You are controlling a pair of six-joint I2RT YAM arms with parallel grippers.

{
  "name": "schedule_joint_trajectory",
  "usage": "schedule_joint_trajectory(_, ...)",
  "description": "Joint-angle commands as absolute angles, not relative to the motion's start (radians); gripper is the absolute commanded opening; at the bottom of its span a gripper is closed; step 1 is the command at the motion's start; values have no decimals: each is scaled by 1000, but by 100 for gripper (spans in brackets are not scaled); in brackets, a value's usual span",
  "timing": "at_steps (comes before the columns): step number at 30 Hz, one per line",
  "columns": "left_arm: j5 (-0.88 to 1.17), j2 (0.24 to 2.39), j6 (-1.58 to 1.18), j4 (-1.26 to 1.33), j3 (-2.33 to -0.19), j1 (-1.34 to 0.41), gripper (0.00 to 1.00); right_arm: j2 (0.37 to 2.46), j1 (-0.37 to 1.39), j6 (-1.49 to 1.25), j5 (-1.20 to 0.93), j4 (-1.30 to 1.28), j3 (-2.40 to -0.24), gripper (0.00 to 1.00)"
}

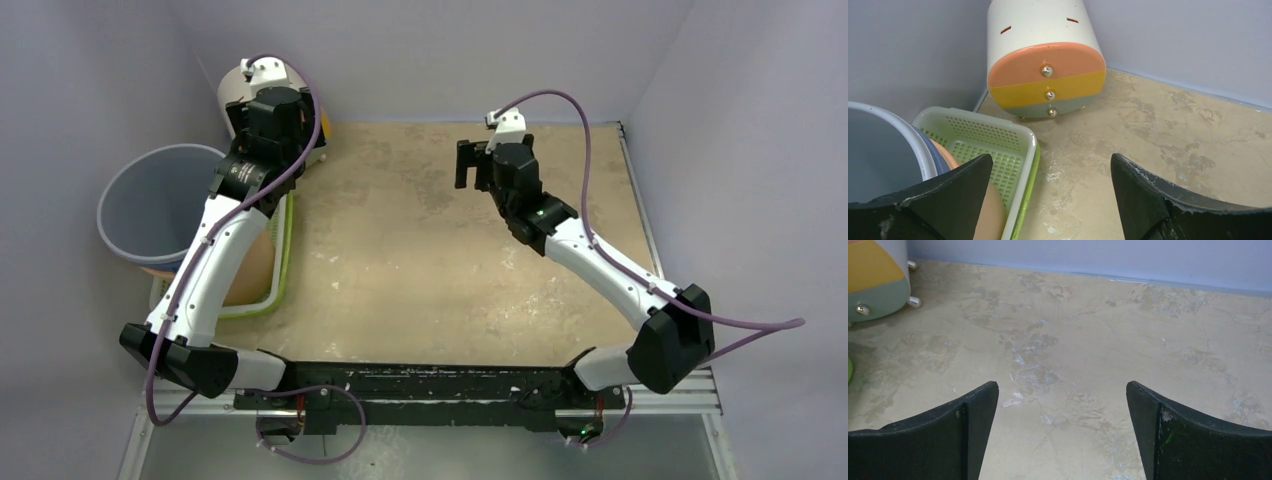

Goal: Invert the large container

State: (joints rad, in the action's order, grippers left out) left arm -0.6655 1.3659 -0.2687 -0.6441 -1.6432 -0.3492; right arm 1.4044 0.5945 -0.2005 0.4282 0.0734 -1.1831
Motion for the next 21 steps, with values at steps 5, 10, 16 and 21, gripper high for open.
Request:
schedule_joint_trajectory(5,-691,1365,-262,-684,-1725,-348,82,1317,591,-167,342,166,-1104,100)
schedule_joint_trajectory(10,-830,1361,-256,-723,-1760,-348,82,1364,591,-167,363,133,-1116,100)
schedule_joint_trajectory(16,-930,1400,-264,-855,-1876,-296,82,1403,591,-199,337,146,-1090,100)
schedule_joint_trajectory(21,-891,1387,-287,-891,-1856,-206,79,1418,592,-216,314,175,-1060,100)
